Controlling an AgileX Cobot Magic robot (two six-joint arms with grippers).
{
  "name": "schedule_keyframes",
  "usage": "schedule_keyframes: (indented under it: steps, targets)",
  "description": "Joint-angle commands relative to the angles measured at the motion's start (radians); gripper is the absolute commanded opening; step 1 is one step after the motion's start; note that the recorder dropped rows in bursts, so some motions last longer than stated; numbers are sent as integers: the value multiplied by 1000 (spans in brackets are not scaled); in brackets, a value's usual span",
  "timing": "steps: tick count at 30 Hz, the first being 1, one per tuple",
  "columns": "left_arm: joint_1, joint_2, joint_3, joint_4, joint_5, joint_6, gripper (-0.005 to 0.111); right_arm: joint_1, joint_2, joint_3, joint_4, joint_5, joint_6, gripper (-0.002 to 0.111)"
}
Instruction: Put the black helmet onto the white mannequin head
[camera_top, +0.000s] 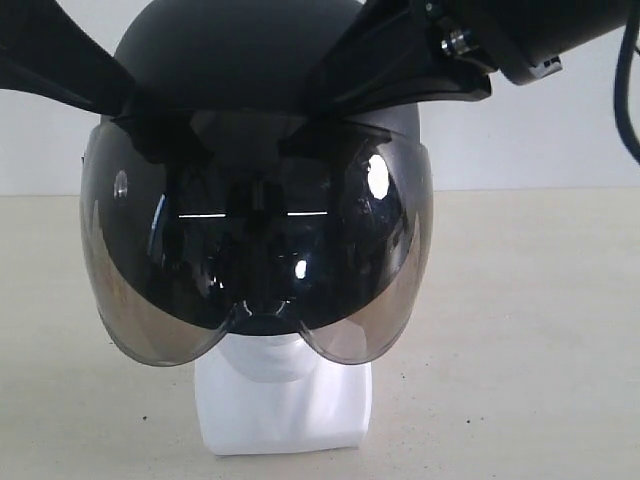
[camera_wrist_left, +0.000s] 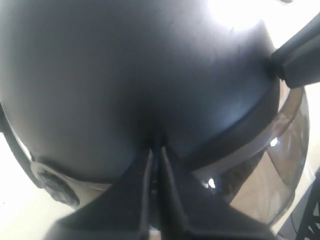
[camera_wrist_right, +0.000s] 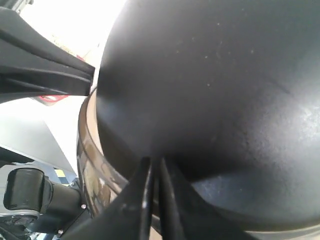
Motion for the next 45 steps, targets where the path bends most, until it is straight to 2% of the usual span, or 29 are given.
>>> schedule_keyframes:
  steps: [1,9,21,30,45]
  targets:
    - [-1,-3,2,-18,26,-10,4,1,8,33,-28,35,5,6]
    - [-1,-7,4,-35,58,-10,4,1,8,33,-26,42,5,6]
    - [-1,-70,64,-46,28,-14,4,1,8,56,-28,26,13,6]
    - [-1,-64,65,-95,-145,-14,4,1,8,56,-28,26,13,6]
    - [-1,-45,120,-105,-71,9,4,1,8,56,-32,27,14,6]
